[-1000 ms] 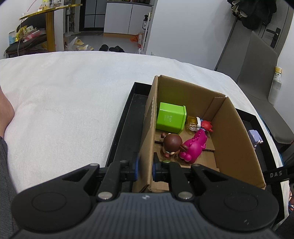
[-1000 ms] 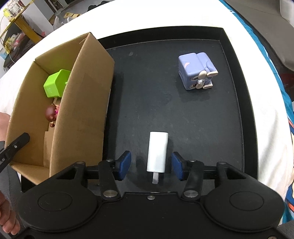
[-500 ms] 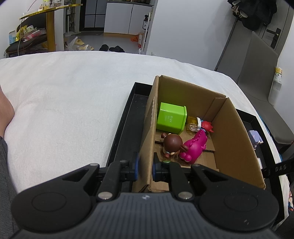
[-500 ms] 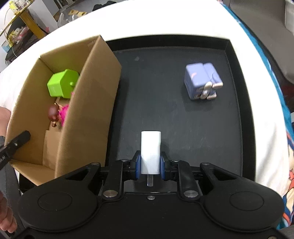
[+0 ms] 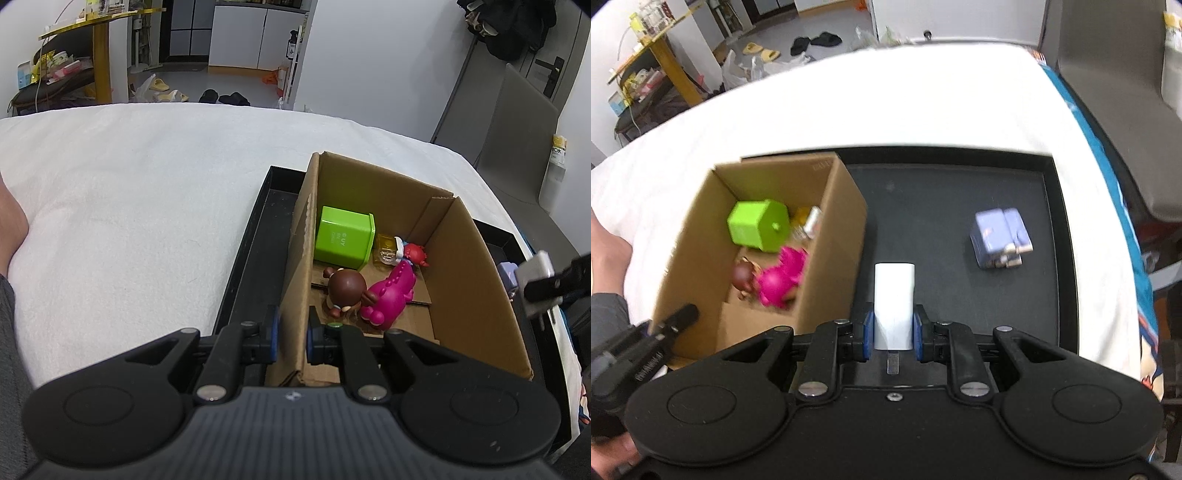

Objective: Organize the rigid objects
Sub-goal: 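Carry the white charger block with the right gripper over the box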

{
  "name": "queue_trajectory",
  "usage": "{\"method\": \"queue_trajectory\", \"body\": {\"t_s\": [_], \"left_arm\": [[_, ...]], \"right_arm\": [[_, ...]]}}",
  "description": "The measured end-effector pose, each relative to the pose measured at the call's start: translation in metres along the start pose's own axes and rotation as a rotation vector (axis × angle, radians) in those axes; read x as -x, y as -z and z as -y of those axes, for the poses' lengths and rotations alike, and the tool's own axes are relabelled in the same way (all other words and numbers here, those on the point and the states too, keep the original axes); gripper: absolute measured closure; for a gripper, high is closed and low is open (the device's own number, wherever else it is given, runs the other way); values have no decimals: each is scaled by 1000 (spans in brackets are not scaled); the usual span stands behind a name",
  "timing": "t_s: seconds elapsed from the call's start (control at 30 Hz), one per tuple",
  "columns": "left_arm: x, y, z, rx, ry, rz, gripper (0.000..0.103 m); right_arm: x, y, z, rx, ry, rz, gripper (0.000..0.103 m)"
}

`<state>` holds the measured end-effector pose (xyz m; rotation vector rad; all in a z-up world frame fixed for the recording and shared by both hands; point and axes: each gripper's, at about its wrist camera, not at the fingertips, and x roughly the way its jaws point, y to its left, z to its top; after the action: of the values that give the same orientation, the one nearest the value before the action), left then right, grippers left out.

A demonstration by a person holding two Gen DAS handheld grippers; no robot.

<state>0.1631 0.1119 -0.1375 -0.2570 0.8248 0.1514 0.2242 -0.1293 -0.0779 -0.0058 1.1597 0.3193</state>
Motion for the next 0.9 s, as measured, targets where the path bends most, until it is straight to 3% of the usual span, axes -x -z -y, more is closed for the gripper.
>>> {"method": "queue_trajectory", "body": {"t_s": [0.43, 0.9], "left_arm": [[4, -1, 1, -9, -7, 8, 91], [6, -3, 0, -10, 8, 2, 90]], "right_arm": [[15, -21, -39, 40, -39, 68, 82], [-7, -33, -71, 76, -46, 44, 82]]}}
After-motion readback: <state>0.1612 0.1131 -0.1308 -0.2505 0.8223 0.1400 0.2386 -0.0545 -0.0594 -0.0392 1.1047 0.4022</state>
